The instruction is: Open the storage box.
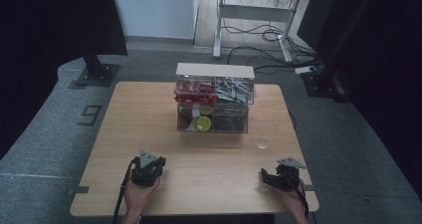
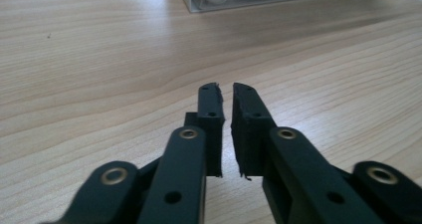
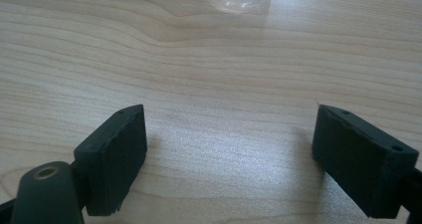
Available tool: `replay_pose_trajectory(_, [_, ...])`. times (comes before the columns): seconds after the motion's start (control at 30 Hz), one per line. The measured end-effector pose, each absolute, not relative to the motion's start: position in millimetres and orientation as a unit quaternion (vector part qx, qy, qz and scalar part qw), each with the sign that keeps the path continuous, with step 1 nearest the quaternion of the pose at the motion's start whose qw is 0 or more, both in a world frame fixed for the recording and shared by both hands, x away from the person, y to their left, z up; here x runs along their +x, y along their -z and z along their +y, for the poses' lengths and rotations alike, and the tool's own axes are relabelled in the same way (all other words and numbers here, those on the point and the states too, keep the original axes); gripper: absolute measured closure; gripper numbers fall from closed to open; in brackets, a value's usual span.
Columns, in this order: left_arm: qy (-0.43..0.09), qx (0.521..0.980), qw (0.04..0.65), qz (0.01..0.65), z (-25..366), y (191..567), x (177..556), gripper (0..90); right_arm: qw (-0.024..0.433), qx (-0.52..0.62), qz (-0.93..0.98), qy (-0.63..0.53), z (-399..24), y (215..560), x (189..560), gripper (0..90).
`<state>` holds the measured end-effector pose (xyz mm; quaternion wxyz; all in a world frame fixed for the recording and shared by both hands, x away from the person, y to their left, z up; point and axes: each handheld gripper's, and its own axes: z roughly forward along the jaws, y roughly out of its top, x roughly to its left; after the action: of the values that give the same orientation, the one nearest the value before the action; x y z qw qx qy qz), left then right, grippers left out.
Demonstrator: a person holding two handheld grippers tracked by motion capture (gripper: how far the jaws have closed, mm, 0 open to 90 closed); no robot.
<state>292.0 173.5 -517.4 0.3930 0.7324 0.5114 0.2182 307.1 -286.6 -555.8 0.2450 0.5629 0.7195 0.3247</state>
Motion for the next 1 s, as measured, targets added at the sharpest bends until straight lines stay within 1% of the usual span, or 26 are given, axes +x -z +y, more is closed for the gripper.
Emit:
replay_pose_trajectory(0.17, [-0.21,0.732,0.403,0.507,172,513,291,89.8,0.246,0.565,0.718,-0.324,-287,556,307,14.5])
replay_pose_trajectory(0.47, [-0.197,0.737,0.411,0.5,167,507,289,90.0,0.247,0.566,0.717,-0.323,-287,556,307,14.5])
replay_pose_trajectory(0.57, [-0.195,0.743,0.407,0.494,163,503,293,90.0,0.247,0.568,0.715,-0.323,-286,556,306,14.5])
replay_pose_trajectory(0.73, [-0.198,0.739,0.404,0.501,162,500,299,90.0,0.248,0.568,0.715,-0.322,-286,556,306,14.6])
replay_pose_trajectory(0.93, [-0.201,0.739,0.4,0.503,151,497,308,90.0,0.248,0.568,0.715,-0.322,-286,556,305,15.0])
replay_pose_trajectory(1.0, [-0.192,0.742,0.401,0.502,149,496,310,90.0,0.248,0.568,0.715,-0.322,-285,556,305,15.1])
